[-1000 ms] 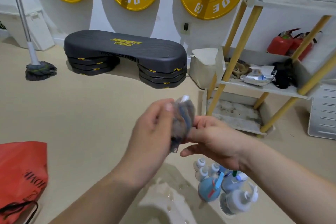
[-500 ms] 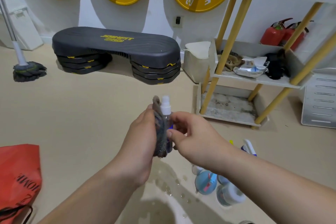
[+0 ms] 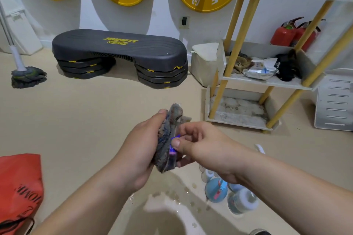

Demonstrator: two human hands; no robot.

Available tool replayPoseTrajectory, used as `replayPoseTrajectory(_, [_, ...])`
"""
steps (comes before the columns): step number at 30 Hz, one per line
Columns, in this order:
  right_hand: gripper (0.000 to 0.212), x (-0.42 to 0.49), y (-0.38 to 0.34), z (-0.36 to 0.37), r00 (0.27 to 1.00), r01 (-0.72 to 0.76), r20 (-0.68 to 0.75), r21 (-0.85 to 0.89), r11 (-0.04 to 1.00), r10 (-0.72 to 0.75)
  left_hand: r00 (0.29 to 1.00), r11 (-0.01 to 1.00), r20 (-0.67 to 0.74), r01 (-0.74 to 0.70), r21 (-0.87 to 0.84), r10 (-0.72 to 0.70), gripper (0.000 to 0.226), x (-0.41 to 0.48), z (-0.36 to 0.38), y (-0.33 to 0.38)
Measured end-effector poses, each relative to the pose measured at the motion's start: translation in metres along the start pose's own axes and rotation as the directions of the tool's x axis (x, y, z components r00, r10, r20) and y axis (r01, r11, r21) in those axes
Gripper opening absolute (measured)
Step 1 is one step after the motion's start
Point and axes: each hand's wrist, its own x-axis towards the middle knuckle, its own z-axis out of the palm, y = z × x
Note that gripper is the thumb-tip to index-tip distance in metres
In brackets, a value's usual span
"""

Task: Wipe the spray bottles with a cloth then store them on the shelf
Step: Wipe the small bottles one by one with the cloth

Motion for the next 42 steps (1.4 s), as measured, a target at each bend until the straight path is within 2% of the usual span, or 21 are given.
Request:
replayPoseTrajectory(2, [0.014,0.004,0.0,-0.003,0.998,-0.013,-0.063,0.085,0.996,0.019,0.99,0.988,-0.044,-0.13,0.089,0.134,0.045,-0.003,0.01,-0.013])
replayPoseTrajectory(4, [0.018,0.008,-0.003,-0.009,0.988,-0.05,-0.134,0.156,0.986,0.071,0.949,0.944,-0.124,-0.263,0.202,0.291,0.035,-0.008,0.024,-0.032])
replayPoseTrajectory(5, [0.016,0.01,-0.004,-0.011,0.983,-0.067,-0.151,0.203,0.977,0.099,0.938,0.941,-0.159,-0.275,0.197,0.308,0.033,-0.012,0.03,-0.037])
replayPoseTrajectory(8, [0.008,0.012,-0.006,-0.016,0.98,-0.073,-0.145,0.387,0.919,0.139,0.962,0.983,-0.206,-0.182,0.001,0.178,0.036,-0.016,0.037,-0.043])
replayPoseTrajectory(9, [0.009,0.013,-0.005,-0.016,0.983,-0.056,-0.141,0.391,0.919,0.12,0.972,0.987,-0.198,-0.142,-0.082,0.123,0.037,-0.014,0.036,-0.04])
replayPoseTrajectory(13, [0.006,0.016,0.001,-0.018,0.987,0.039,-0.16,0.166,0.985,-0.012,0.993,0.923,-0.075,0.051,-0.38,-0.086,0.04,-0.003,0.03,-0.029])
replayPoseTrajectory(15, [0.015,0.017,0.001,-0.022,0.984,0.062,-0.172,0.086,0.994,-0.047,0.99,0.894,-0.01,0.121,-0.431,-0.138,0.043,0.001,0.025,-0.027])
replayPoseTrajectory(18, [0.039,0.023,0.002,-0.032,0.983,0.095,-0.163,0.092,0.991,-0.079,0.989,0.918,0.003,0.135,-0.373,-0.145,0.041,0.005,0.017,-0.017])
replayPoseTrajectory(19, [0.039,0.023,0.002,-0.034,0.983,0.109,-0.155,0.087,0.99,-0.094,0.99,0.927,-0.001,0.129,-0.352,-0.138,0.039,0.005,0.015,-0.014])
replayPoseTrajectory(23, [0.018,0.022,0.004,-0.029,0.969,0.162,-0.177,-0.088,0.983,-0.175,0.985,0.959,-0.075,0.132,-0.25,-0.155,0.03,0.009,0.011,-0.019])
replayPoseTrajectory(25, [0.019,0.021,0.005,-0.025,0.955,0.191,-0.201,-0.14,0.972,-0.216,0.984,0.976,-0.106,0.12,-0.184,-0.141,0.027,0.01,0.009,-0.024])
replayPoseTrajectory(28, [0.021,0.023,0.004,-0.025,0.937,0.178,-0.274,-0.156,0.972,-0.216,0.986,0.998,-0.167,-0.022,0.058,0.032,0.027,0.008,0.007,-0.024])
replayPoseTrajectory(31, [0.019,0.027,0.003,-0.037,0.92,0.118,-0.367,-0.067,0.991,-0.135,0.954,0.937,-0.167,-0.192,0.291,0.248,0.03,0.005,0.006,-0.02])
replayPoseTrajectory(34, [0.022,0.026,0.003,-0.048,0.938,0.039,-0.347,0.082,0.996,-0.008,0.916,0.932,-0.225,-0.28,0.231,0.331,0.039,0.008,0.002,-0.017])
replayPoseTrajectory(37, [0.027,0.024,0.004,-0.048,0.953,-0.021,-0.3,0.09,0.996,0.047,0.829,0.862,-0.272,-0.412,0.294,0.489,0.041,0.007,0.001,-0.013])
replayPoseTrajectory(39, [0.025,0.021,0.003,-0.043,0.976,-0.015,-0.218,0.034,0.999,0.022,0.787,0.789,-0.175,-0.522,0.325,0.592,0.032,0.002,0.007,-0.011])
replayPoseTrajectory(42, [0.017,0.017,0.001,-0.032,0.98,0.14,-0.108,-0.214,0.967,-0.166,0.82,0.715,0.108,-0.547,0.435,0.562,0.043,0.007,0.013,-0.023])
